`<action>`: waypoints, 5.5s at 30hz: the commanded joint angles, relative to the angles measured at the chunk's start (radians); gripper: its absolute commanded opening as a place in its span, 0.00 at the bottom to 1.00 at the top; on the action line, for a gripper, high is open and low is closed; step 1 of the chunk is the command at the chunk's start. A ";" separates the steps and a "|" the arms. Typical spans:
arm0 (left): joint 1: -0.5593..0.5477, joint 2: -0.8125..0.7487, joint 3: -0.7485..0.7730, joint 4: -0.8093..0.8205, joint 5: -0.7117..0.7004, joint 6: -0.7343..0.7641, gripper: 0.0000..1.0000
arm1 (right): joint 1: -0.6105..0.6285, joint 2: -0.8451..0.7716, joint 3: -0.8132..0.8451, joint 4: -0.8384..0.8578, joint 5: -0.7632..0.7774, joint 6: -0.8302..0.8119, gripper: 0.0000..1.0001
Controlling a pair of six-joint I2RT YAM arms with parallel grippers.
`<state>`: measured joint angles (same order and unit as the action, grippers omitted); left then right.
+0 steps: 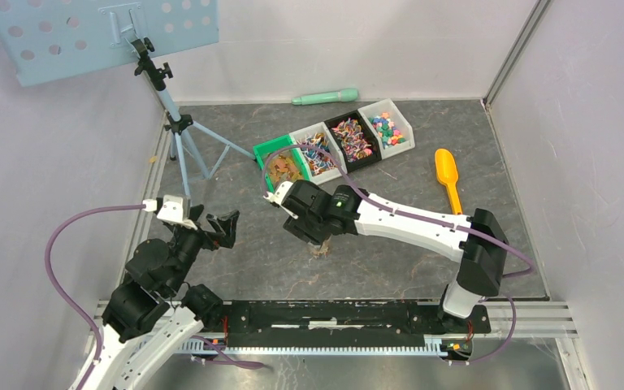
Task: Pack the candies
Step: Close the bottle lid on the packing bottle.
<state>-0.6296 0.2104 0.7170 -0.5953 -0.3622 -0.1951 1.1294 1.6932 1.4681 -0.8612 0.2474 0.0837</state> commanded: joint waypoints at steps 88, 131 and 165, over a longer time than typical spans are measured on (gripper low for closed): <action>0.003 0.788 -0.148 0.575 0.755 -0.403 0.52 | -0.331 -0.536 -0.776 0.921 -0.487 0.172 0.42; 0.001 0.857 -0.145 0.485 0.700 -0.397 0.47 | -0.378 -0.495 -0.878 1.137 -0.771 0.366 0.23; 0.058 0.774 0.012 0.243 0.691 -0.336 0.63 | -0.200 -0.532 -0.782 1.010 -0.559 -0.356 0.96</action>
<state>-0.5789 0.9901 0.7067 -0.3214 0.3561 -0.5415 0.9089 1.1023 0.6094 0.1131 -0.2993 -0.2264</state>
